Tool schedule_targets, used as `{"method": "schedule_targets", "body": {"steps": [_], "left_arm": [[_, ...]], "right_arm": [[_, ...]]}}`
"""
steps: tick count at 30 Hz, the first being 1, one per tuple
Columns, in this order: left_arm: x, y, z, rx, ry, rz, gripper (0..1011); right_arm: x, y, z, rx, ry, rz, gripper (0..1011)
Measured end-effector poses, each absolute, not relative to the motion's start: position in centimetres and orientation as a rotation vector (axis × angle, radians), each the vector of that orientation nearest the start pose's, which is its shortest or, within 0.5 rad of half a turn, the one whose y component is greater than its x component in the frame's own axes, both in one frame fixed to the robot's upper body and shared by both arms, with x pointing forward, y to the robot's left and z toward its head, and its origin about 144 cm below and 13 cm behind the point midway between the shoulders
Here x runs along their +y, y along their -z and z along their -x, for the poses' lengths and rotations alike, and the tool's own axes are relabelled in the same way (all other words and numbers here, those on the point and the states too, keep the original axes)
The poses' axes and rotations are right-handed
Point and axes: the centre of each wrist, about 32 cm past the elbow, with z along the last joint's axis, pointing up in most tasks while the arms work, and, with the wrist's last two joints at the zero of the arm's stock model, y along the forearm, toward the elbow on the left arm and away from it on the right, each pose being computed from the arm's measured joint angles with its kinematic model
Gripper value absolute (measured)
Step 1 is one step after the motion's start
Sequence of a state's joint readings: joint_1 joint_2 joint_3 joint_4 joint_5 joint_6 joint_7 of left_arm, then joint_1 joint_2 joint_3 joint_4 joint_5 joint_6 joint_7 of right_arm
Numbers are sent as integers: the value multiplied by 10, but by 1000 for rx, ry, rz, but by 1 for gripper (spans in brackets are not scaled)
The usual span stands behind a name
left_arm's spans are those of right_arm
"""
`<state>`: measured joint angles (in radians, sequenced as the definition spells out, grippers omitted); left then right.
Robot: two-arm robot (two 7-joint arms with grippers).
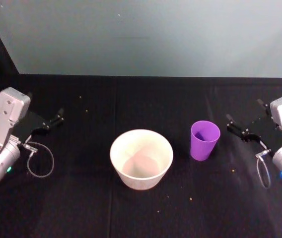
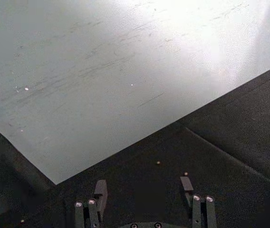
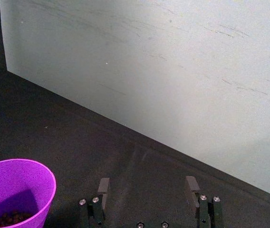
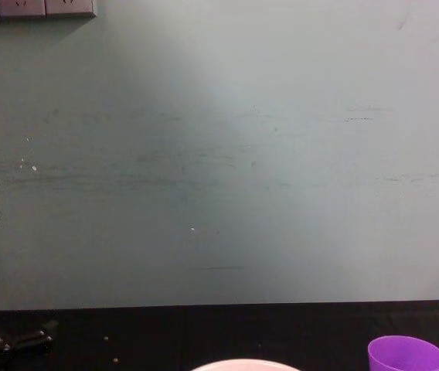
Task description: Pick up the cup and pour the mung beans from the cup into the bowl.
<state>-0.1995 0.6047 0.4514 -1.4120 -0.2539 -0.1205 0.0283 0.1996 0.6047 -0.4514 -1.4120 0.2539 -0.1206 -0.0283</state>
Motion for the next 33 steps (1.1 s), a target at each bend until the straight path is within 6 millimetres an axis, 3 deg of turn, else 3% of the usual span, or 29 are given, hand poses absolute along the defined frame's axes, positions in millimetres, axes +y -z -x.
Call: {"method": "schedule_targets", "body": {"steps": [4,10,12,20,25,33], "left_arm": [[310,-1140,-489,-285,-1248,-305,1000],[310,-1140,-489,-285,-1248,-305,1000],[310,-1140,-489,-285,-1248,-304,1000],[310,-1140,-489,-285,-1248,-304,1000],[310,-1140,-489,-285,-1248,-304,1000],[310,-1140,-489,-285,-1248,-304,1000]], "right_arm": [[-313,-1141,-487,-310,1242,290,1003],[-334,-1137,-472,-334,1213,237,1003],[-346,-1130,-460,-320,1183,213,1003],[-366,-1108,-439,-242,1043,149,1003],[-361,-1098,-437,-181,943,120,1003],[-336,-1092,-446,-115,863,96,1003]]}}
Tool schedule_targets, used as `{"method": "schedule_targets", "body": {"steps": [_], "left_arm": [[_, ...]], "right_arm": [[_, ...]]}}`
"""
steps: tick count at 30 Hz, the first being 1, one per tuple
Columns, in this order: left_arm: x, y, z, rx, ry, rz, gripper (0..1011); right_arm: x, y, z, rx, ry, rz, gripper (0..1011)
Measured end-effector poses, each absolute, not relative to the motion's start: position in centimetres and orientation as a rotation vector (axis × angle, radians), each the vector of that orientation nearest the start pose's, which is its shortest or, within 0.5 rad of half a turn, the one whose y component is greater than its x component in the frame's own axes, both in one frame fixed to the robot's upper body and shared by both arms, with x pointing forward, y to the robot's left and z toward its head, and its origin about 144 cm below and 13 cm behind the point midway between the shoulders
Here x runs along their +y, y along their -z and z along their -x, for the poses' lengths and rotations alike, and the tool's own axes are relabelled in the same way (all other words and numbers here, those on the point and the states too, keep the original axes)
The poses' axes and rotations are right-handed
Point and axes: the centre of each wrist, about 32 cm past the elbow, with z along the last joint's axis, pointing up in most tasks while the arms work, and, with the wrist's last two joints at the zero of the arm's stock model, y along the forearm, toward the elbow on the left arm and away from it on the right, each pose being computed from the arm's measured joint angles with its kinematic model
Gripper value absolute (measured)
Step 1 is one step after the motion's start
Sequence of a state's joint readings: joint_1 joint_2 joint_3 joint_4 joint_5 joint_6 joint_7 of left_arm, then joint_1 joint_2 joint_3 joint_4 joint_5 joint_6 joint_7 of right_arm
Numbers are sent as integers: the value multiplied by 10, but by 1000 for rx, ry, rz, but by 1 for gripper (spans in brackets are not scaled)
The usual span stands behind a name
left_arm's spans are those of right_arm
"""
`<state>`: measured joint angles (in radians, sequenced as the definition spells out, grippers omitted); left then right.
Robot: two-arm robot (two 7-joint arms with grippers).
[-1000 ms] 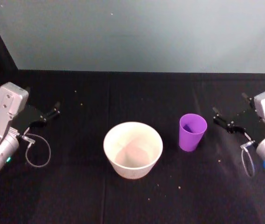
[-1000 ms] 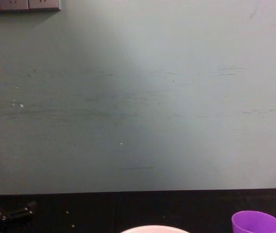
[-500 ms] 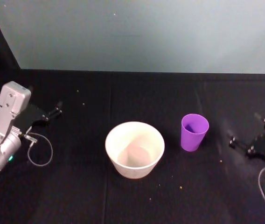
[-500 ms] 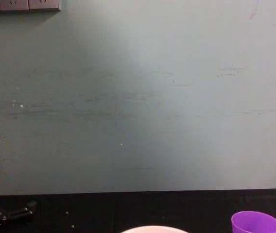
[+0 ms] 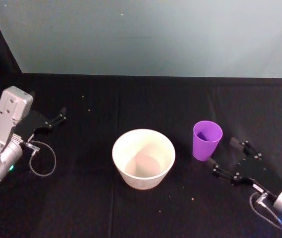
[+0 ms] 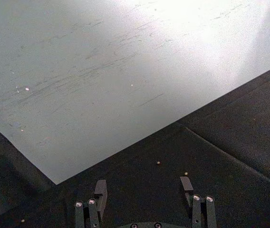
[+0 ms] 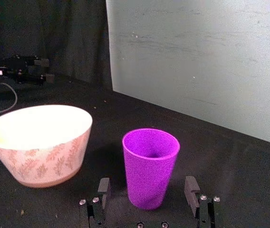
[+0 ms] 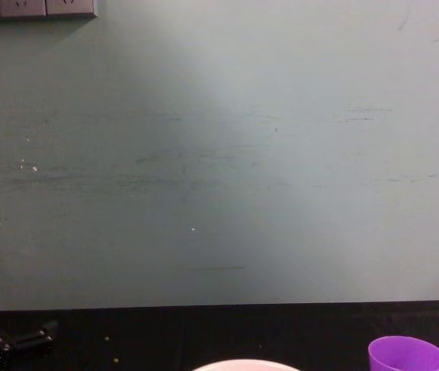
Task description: Pick up the cup and pour the mung beans from the cup into the bowl.
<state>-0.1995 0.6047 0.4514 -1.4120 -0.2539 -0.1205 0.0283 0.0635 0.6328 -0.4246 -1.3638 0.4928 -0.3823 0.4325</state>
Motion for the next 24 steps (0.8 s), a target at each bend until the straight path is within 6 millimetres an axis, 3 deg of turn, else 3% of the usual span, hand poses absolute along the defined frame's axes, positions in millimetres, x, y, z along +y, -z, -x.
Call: {"method": "schedule_targets", "body": {"steps": [12,24], "left_arm": [[310,-1140,-489,-285,-1248,-304,1000],[310,-1140,-489,-285,-1248,-305,1000]], "right_arm": [[-308,-1095,-466,-102,904,88,1003],[-293,-1098,-483,-66,919,69,1003]]}}
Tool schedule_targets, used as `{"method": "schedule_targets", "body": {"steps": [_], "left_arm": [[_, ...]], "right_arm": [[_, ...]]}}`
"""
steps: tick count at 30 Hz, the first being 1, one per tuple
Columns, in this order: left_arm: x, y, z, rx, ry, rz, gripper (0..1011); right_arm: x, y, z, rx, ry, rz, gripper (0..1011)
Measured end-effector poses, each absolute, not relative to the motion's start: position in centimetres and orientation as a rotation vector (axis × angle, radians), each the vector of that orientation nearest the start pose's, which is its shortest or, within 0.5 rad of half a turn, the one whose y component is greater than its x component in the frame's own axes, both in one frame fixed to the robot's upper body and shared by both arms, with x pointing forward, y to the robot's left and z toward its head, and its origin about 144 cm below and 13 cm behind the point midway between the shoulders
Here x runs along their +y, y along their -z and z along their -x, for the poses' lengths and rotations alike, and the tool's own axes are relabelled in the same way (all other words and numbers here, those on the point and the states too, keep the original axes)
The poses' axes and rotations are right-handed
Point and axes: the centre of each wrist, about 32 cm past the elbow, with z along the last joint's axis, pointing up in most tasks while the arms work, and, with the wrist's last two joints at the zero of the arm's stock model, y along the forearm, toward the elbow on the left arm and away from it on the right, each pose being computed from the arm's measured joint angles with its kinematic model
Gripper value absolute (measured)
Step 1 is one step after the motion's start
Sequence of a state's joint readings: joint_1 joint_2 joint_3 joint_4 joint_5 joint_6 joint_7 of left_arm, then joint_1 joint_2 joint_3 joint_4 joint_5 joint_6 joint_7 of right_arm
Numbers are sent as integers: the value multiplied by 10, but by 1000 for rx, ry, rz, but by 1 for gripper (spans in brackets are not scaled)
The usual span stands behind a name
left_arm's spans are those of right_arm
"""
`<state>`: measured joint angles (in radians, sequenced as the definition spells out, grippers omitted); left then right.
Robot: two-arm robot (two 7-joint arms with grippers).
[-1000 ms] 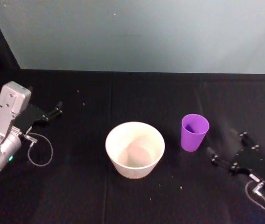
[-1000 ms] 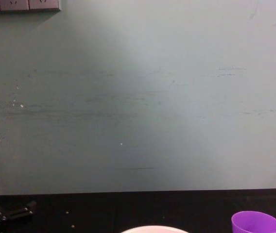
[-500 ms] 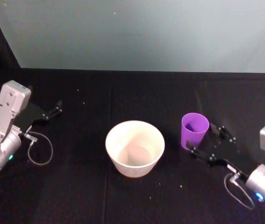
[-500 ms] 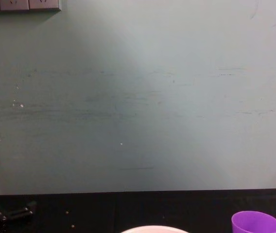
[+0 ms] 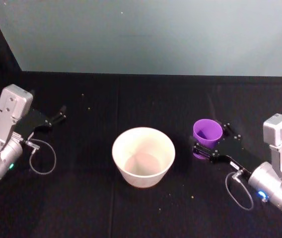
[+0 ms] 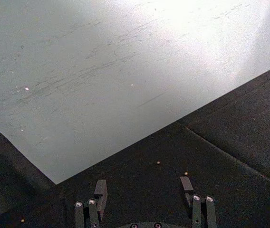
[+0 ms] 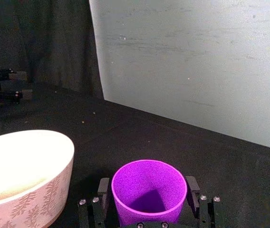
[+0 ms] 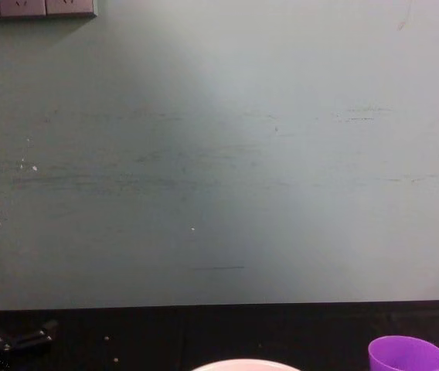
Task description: Pick up the cup and pour the mung beans from the cup into the bowl.
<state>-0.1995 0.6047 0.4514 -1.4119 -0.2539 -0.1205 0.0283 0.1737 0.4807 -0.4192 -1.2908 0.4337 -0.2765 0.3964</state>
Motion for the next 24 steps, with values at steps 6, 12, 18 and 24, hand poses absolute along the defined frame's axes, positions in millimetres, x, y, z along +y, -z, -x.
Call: {"method": "schedule_targets", "body": {"steps": [6,12,18,24], "left_arm": [[310,-1140,-489,-285,-1248,-304,1000],[310,-1140,-489,-285,-1248,-304,1000],[310,-1140,-489,-285,-1248,-304,1000],[310,-1140,-489,-285,-1248,-304,1000]], "right_arm": [[-291,-1097,-486,-54,914,71,1003],[-292,-1097,-485,-55,914,71,997],[-292,-1097,-485,-57,913,69,898],[-292,-1098,-485,-58,914,69,781]]}}
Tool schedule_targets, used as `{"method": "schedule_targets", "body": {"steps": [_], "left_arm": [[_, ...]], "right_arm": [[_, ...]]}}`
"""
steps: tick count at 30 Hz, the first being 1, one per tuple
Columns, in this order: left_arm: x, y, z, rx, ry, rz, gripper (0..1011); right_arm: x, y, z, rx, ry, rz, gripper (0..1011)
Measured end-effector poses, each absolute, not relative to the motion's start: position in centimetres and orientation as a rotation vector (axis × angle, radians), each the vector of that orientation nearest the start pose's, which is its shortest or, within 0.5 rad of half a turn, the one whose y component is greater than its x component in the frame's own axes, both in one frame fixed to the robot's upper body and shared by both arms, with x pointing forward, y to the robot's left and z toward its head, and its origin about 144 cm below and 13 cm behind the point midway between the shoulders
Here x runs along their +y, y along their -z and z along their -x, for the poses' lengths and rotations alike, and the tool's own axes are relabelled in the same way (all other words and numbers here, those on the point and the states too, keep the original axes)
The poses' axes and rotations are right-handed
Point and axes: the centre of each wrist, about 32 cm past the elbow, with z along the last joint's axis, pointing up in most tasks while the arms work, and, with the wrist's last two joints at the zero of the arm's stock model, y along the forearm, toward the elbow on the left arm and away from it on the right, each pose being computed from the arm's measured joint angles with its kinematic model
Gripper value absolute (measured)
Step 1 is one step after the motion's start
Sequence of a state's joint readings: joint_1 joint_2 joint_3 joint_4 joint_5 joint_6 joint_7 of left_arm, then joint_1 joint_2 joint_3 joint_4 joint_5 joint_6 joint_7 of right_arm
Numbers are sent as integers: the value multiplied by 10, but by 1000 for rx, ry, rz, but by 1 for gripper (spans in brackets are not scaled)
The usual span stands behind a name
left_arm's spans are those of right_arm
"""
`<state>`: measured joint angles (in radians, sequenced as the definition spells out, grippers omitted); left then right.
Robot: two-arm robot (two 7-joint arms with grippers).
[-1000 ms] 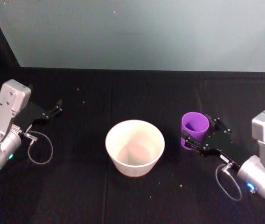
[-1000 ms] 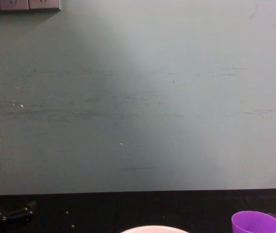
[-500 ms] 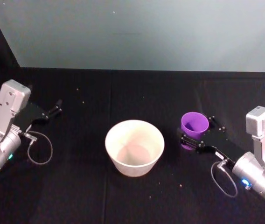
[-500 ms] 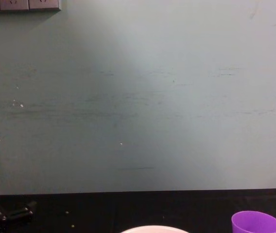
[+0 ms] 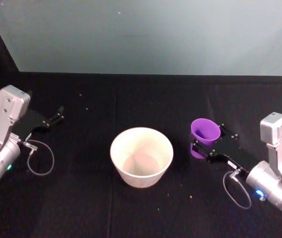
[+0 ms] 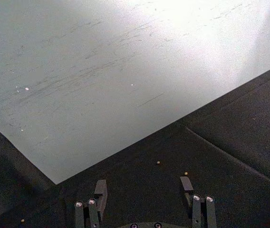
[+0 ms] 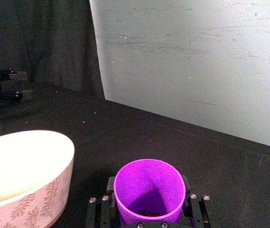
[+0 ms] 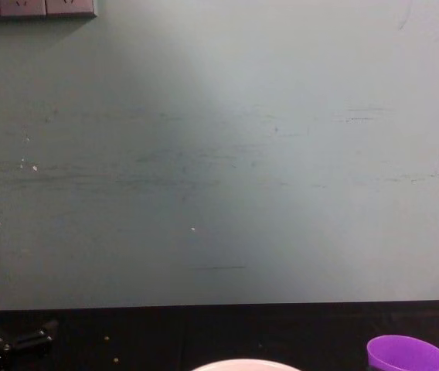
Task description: Pick up the cup and pour the mung beans from the cup into the bowl.
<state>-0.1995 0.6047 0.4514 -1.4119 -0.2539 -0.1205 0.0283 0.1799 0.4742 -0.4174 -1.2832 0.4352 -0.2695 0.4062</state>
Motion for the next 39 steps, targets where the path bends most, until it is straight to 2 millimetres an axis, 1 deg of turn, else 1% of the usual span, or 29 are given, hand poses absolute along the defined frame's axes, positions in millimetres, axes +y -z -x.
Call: {"method": "schedule_targets", "body": {"steps": [7,8,9,11,12,16,17,21,22,23,24,25,26,27,29,31,34,39], "left_arm": [[310,-1140,-489,-285,-1248,-304,1000],[310,-1140,-489,-285,-1248,-305,1000],[310,-1140,-489,-285,-1248,-305,1000],[310,-1140,-489,-285,-1248,-304,1000],[310,-1140,-489,-285,-1248,-304,1000],[310,-1140,-489,-285,-1248,-304,1000],[310,-1140,-489,-285,-1248,-304,1000],[310,-1140,-489,-285,-1248,-304,1000],[310,-1140,-489,-285,-1248,-304,1000],[310,-1140,-489,-285,-1248,-304,1000],[310,-1140,-489,-285,-1248,-304,1000],[310,-1140,-489,-285,-1248,-304,1000],[310,-1140,-489,-285,-1248,-304,1000],[310,-1140,-489,-285,-1248,-304,1000],[310,-1140,-489,-285,-1248,-304,1000],[310,-1140,-489,-285,-1248,-304,1000],[310,-1140,-489,-285,-1248,-304,1000],[310,-1140,-489,-285,-1248,-304,1000]], "right_arm": [[-292,-1098,-484,-58,914,68,746],[-291,-1103,-483,-68,917,73,742],[-291,-1103,-483,-68,917,73,736],[-291,-1120,-483,-78,924,90,732],[-291,-1120,-483,-78,924,90,726],[-291,-1147,-483,-79,940,97,723],[-292,-1166,-482,-76,948,95,722],[-293,-1190,-481,-76,950,88,723],[-293,-1204,-481,-77,951,83,723],[-294,-1208,-481,-75,951,83,722],[-294,-1219,-480,-78,955,79,722],[-294,-1225,-480,-83,959,77,722],[-294,-1225,-480,-83,959,77,722],[-295,-1236,-479,-88,968,71,722],[-295,-1248,-478,-89,976,64,723],[-295,-1258,-477,-94,979,59,723],[-294,-1263,-476,-106,985,58,723],[-293,-1263,-475,-107,988,61,722]]}}
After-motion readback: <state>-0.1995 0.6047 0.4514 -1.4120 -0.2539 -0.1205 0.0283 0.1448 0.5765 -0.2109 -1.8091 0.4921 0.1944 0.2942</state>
